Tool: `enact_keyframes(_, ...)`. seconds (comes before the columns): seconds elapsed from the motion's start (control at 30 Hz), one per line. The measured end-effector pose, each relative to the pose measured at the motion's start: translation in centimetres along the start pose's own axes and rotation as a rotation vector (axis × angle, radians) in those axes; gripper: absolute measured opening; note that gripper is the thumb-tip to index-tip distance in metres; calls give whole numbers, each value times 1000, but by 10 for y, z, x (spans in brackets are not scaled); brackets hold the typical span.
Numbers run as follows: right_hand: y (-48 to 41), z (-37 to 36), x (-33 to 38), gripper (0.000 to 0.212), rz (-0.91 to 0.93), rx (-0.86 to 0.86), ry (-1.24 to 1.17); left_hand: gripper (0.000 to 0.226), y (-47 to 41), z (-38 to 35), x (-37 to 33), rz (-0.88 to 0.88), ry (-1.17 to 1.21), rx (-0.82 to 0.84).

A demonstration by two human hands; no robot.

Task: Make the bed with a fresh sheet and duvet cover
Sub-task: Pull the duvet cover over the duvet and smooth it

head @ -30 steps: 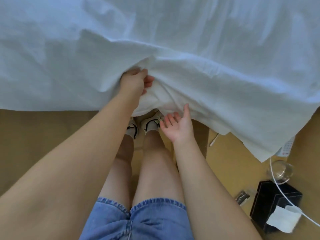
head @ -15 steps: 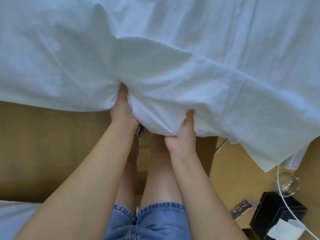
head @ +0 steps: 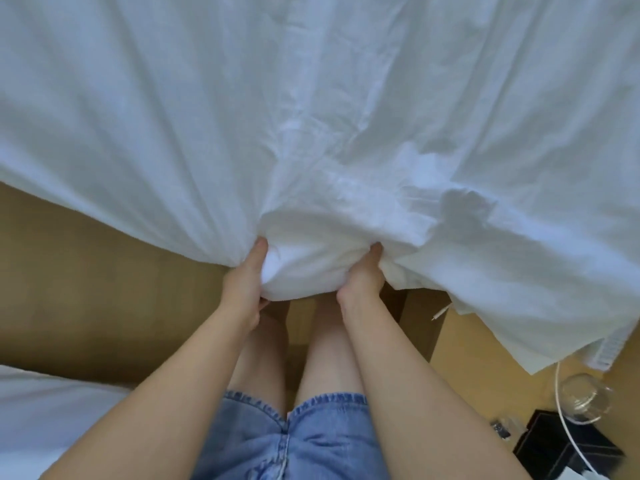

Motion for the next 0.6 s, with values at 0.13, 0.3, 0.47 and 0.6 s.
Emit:
enact_keyframes(0.13, 11, 41, -7, 39, 118, -69, 331, 49, -18, -3, -12, 2, -54, -139)
enact_keyframes(0.3, -10, 57, -2, 45, 112, 26, 542, 44, -19, -10, -11, -135, -99, -284)
enact_keyframes(0.47, 13, 79, -44, 55, -78, -99, 433, 45, 1, 0, -4, -270, -56, -488)
enact_keyframes(0.6, 23, 59, -23, 39, -195, 14, 78, 51, 7, 14, 0, -273, -169, -531)
Point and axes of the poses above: each hand's wrist, its own y-axis away from the middle knuckle, its own z-axis out of the back of the hand, x = y × z, the point moved 5 cm from there along -y, towards the middle knuckle, and after that the axes turned 7 degrees about z, right-handed, at the moved point
